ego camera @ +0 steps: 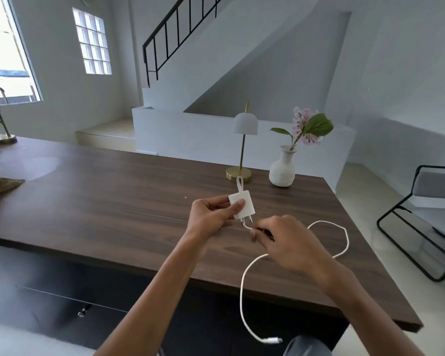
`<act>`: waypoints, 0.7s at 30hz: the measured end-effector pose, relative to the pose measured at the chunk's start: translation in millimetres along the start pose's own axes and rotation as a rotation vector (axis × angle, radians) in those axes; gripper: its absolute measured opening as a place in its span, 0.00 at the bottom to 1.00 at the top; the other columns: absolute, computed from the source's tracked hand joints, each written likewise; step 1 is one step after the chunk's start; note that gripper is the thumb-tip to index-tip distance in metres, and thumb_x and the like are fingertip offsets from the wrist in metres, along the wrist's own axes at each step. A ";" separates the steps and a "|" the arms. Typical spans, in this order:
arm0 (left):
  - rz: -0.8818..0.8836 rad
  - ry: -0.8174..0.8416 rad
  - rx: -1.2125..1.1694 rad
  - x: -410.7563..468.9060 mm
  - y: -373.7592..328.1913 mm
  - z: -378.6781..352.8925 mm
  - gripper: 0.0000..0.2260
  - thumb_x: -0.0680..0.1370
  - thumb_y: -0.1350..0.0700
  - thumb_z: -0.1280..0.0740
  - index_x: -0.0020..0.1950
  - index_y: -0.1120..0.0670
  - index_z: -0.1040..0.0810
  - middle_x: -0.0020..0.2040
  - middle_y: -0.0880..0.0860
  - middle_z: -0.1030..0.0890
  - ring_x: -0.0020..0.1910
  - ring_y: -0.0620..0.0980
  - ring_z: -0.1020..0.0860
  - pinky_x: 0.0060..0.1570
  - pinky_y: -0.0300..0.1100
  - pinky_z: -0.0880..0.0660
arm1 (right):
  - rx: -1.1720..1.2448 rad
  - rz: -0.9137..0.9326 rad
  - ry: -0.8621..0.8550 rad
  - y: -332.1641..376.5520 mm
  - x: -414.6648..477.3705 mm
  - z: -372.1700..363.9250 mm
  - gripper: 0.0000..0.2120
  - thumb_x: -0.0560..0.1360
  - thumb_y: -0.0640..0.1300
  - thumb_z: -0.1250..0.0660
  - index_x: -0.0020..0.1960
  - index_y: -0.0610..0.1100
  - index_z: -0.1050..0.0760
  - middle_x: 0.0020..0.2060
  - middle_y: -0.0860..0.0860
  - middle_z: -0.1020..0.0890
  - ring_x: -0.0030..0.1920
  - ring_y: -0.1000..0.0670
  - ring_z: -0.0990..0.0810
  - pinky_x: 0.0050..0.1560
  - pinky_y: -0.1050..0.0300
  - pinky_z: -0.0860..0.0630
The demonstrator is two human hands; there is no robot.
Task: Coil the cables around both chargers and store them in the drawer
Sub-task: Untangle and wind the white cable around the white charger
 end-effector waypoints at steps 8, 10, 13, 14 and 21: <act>-0.132 0.037 0.230 -9.6 -7.3 -15.7 0.14 0.71 0.53 0.21 0.55 0.55 0.13 0.39 0.48 0.14 0.28 0.35 0.21 0.28 0.29 0.28 | 0.116 0.086 0.001 13.3 23.0 77.8 0.11 0.77 0.53 0.29 0.37 0.53 0.17 0.34 0.56 0.17 0.39 0.56 0.20 0.45 0.60 0.27; -0.133 0.059 0.213 -14.0 -11.6 -21.1 0.13 0.73 0.55 0.22 0.55 0.56 0.14 0.37 0.47 0.15 0.26 0.35 0.21 0.27 0.28 0.28 | 0.147 0.114 -0.064 9.7 36.2 98.3 0.11 0.73 0.57 0.27 0.37 0.51 0.16 0.33 0.53 0.16 0.39 0.52 0.19 0.45 0.52 0.25; -0.140 0.090 0.219 -17.7 -18.3 -26.6 0.12 0.74 0.55 0.24 0.56 0.56 0.14 0.38 0.48 0.15 0.26 0.36 0.21 0.27 0.27 0.28 | 0.190 0.172 -0.142 3.0 55.2 114.8 0.18 0.68 0.61 0.26 0.39 0.46 0.14 0.35 0.43 0.15 0.40 0.42 0.19 0.44 0.48 0.25; -0.144 0.099 0.235 -19.4 -21.4 -27.6 0.12 0.74 0.55 0.24 0.56 0.56 0.14 0.39 0.48 0.15 0.27 0.36 0.21 0.27 0.27 0.28 | 0.216 0.177 -0.161 -0.5 61.0 117.8 0.19 0.68 0.61 0.26 0.39 0.44 0.14 0.35 0.40 0.16 0.38 0.41 0.21 0.42 0.49 0.28; -0.201 0.135 0.302 -27.7 -34.5 -30.1 0.13 0.75 0.52 0.24 0.57 0.55 0.14 0.44 0.52 0.13 0.32 0.41 0.16 0.30 0.30 0.25 | 0.370 0.201 -0.178 -7.7 84.7 110.0 0.24 0.64 0.63 0.26 0.37 0.40 0.16 0.26 0.38 0.28 0.29 0.50 0.35 0.33 0.61 0.38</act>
Point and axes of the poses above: each hand's wrist, its own x-axis towards the middle knuckle, its own z-axis out of the back of the hand, y = z × x, the point moved 9 cm from there along x, towards the middle knuckle
